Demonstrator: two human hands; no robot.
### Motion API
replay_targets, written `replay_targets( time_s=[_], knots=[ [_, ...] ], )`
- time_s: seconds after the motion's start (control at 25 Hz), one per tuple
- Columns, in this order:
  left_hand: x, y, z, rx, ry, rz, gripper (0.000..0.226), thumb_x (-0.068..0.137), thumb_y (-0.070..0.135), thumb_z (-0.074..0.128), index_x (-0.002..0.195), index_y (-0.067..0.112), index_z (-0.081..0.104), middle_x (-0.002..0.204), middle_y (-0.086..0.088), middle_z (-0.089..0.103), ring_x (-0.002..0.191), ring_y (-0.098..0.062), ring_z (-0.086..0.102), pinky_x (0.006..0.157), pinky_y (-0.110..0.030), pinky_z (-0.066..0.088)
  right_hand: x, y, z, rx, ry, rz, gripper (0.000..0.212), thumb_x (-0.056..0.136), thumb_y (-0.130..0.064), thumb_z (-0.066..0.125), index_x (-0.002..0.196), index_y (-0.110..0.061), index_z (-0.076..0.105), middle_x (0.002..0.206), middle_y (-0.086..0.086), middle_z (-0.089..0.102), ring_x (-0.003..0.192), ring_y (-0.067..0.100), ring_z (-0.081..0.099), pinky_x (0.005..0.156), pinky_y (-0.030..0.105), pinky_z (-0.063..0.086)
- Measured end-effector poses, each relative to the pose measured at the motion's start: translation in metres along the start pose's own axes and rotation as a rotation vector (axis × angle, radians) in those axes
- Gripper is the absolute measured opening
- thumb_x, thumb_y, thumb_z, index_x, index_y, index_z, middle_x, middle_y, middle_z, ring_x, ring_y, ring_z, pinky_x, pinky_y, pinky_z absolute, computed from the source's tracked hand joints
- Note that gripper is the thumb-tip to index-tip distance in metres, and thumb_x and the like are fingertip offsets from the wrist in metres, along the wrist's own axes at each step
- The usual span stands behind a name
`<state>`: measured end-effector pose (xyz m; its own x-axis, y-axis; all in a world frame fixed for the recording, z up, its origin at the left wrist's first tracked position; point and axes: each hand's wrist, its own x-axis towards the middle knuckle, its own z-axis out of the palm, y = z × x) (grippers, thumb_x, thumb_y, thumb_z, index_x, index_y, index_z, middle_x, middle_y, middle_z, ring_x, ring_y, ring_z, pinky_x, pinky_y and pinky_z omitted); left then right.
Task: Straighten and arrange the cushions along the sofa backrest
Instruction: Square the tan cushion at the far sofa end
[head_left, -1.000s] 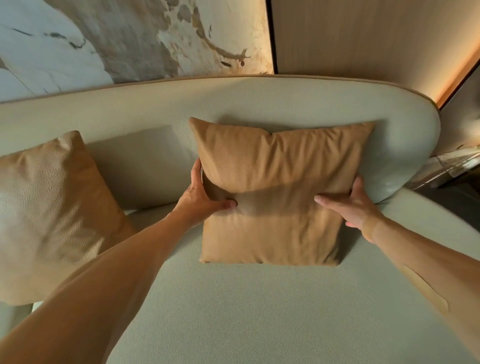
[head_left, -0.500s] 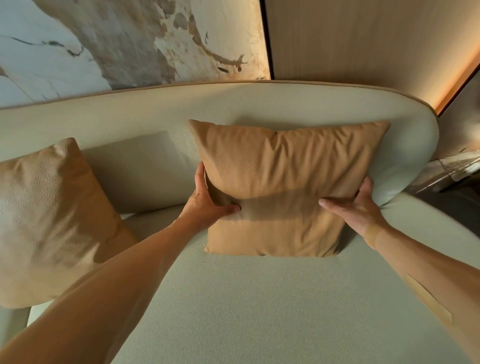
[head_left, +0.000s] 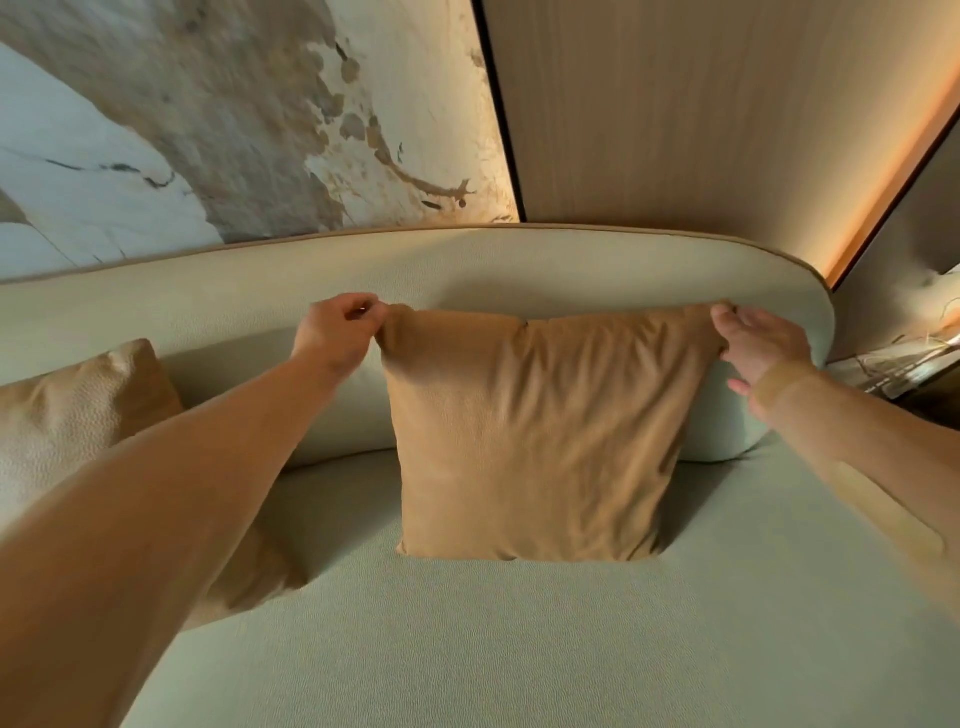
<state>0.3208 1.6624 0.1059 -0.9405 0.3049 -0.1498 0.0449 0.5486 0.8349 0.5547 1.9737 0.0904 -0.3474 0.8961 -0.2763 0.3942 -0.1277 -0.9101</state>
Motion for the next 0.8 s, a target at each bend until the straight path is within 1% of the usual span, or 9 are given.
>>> replay_targets(
  time_s=[0.04, 0.12, 0.2, 0.28, 0.32, 0.48, 0.6, 0.72, 0.8],
  knots=[
    [-0.001, -0.001, 0.000, -0.012, 0.013, 0.005, 0.018, 0.092, 0.026, 0.062, 0.108, 0.023, 0.069, 0.109, 0.001, 0.068, 0.102, -0.017, 0.059, 0.086, -0.029, 0.046, 0.001, 0.001, -0.001, 0.058, 0.003, 0.047, 0.044, 0.089, -0.044, 0.064, 0.128, -0.022, 0.059, 0.122, -0.001, 0.060, 0.117, 0.026, 0.056, 0.092, 0.044, 0.046],
    [-0.004, -0.006, -0.002, -0.034, 0.055, 0.006, 0.015, 0.090, 0.021, 0.066, 0.104, 0.020, 0.071, 0.100, 0.003, 0.067, 0.096, -0.014, 0.059, 0.083, -0.026, 0.044, 0.001, 0.008, -0.005, 0.110, 0.006, 0.097, 0.038, 0.088, -0.038, 0.067, 0.124, -0.025, 0.061, 0.124, -0.002, 0.062, 0.117, 0.023, 0.055, 0.090, 0.042, 0.043],
    [-0.006, -0.012, -0.006, -0.077, 0.106, -0.011, 0.016, 0.088, 0.021, 0.068, 0.104, 0.019, 0.071, 0.095, 0.004, 0.067, 0.090, -0.013, 0.059, 0.083, -0.027, 0.047, 0.002, 0.011, -0.011, 0.122, 0.048, 0.076, 0.030, 0.089, -0.034, 0.067, 0.117, -0.024, 0.064, 0.116, -0.002, 0.062, 0.111, 0.022, 0.055, 0.095, 0.043, 0.044],
    [-0.005, -0.017, -0.010, -0.127, 0.148, -0.051, 0.012, 0.087, 0.022, 0.069, 0.099, 0.021, 0.070, 0.091, 0.005, 0.066, 0.088, -0.013, 0.058, 0.087, -0.033, 0.051, 0.003, 0.010, -0.015, 0.115, 0.112, 0.042, 0.010, 0.087, -0.032, 0.070, 0.096, -0.028, 0.067, 0.107, -0.001, 0.062, 0.105, 0.021, 0.057, 0.102, 0.047, 0.044],
    [-0.004, -0.019, -0.010, -0.145, 0.159, -0.066, 0.009, 0.087, 0.022, 0.069, 0.097, 0.022, 0.070, 0.090, 0.005, 0.065, 0.088, -0.014, 0.059, 0.089, -0.035, 0.052, 0.004, 0.008, -0.016, 0.109, 0.136, 0.031, 0.008, 0.086, -0.031, 0.071, 0.091, -0.028, 0.066, 0.104, -0.001, 0.063, 0.104, 0.021, 0.058, 0.103, 0.047, 0.044],
    [-0.003, -0.015, 0.001, -0.153, 0.184, -0.076, 0.009, 0.089, 0.022, 0.067, 0.098, 0.021, 0.068, 0.096, 0.001, 0.065, 0.091, -0.016, 0.058, 0.081, -0.030, 0.049, 0.004, 0.006, -0.017, 0.103, 0.198, 0.007, 0.018, 0.086, -0.028, 0.072, 0.101, -0.026, 0.062, 0.100, 0.001, 0.061, 0.092, 0.018, 0.054, 0.101, 0.046, 0.046],
    [-0.003, -0.015, 0.008, -0.124, 0.147, -0.025, 0.012, 0.090, 0.025, 0.065, 0.102, 0.023, 0.066, 0.101, 0.001, 0.066, 0.095, -0.017, 0.060, 0.077, -0.025, 0.045, 0.003, 0.013, -0.017, 0.077, 0.169, -0.020, 0.022, 0.085, -0.032, 0.072, 0.105, -0.029, 0.064, 0.100, -0.002, 0.062, 0.092, 0.018, 0.056, 0.101, 0.047, 0.045],
    [-0.006, -0.028, 0.011, -0.132, 0.073, 0.011, 0.033, 0.094, 0.039, 0.056, 0.125, 0.031, 0.055, 0.108, 0.006, 0.064, 0.097, -0.016, 0.062, 0.082, -0.035, 0.052, -0.003, 0.024, -0.017, 0.093, 0.023, 0.042, 0.037, 0.091, -0.045, 0.060, 0.124, -0.031, 0.057, 0.108, -0.007, 0.062, 0.098, 0.016, 0.058, 0.090, 0.040, 0.041],
    [-0.016, -0.051, 0.017, -0.201, 0.055, -0.049, 0.040, 0.096, 0.040, 0.050, 0.134, 0.032, 0.047, 0.109, 0.008, 0.063, 0.095, -0.015, 0.062, 0.082, -0.037, 0.054, -0.007, 0.045, -0.019, 0.027, -0.002, 0.048, 0.038, 0.095, -0.043, 0.052, 0.129, -0.027, 0.054, 0.114, -0.002, 0.063, 0.099, 0.016, 0.056, 0.087, 0.036, 0.038]
  ],
)
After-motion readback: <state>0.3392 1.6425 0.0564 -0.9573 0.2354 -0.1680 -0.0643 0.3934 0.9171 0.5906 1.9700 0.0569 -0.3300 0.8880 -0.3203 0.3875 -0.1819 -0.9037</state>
